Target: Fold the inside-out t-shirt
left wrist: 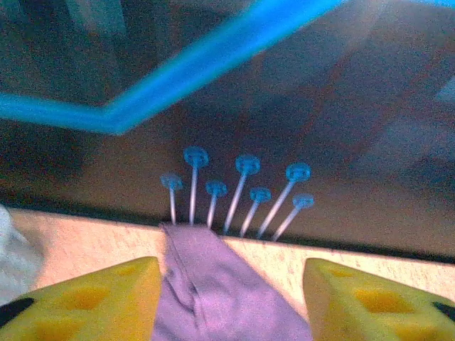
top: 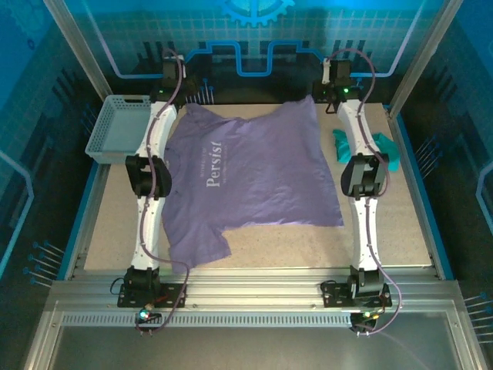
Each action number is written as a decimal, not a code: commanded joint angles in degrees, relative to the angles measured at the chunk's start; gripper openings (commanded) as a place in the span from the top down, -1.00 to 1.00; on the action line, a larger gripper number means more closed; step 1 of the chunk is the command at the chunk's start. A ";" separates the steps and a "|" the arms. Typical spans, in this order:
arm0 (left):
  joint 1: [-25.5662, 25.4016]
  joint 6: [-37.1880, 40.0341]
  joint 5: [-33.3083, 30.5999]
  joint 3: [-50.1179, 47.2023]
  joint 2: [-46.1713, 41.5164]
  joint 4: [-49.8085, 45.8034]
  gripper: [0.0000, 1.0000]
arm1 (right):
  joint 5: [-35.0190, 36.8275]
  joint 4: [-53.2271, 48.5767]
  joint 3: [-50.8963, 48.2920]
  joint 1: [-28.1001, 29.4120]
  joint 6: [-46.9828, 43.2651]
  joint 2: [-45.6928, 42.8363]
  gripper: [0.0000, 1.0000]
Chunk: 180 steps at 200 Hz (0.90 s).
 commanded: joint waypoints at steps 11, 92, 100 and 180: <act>0.29 -9.16 5.72 -17.61 -20.30 2.83 -0.25 | 2.22 -10.77 -7.91 1.32 -1.07 -11.44 0.31; -6.18 -34.31 21.90 -96.81 -71.39 24.28 -0.30 | -3.77 -1.59 -98.51 -0.59 11.62 -70.21 0.09; -7.41 -33.37 21.35 -101.49 -75.20 22.48 -0.31 | -3.95 -1.85 -102.92 -2.49 12.64 -73.64 0.09; -12.19 -27.38 12.23 -117.79 -94.10 -0.61 -0.35 | -6.15 -0.90 -112.74 -7.26 18.66 -70.95 0.08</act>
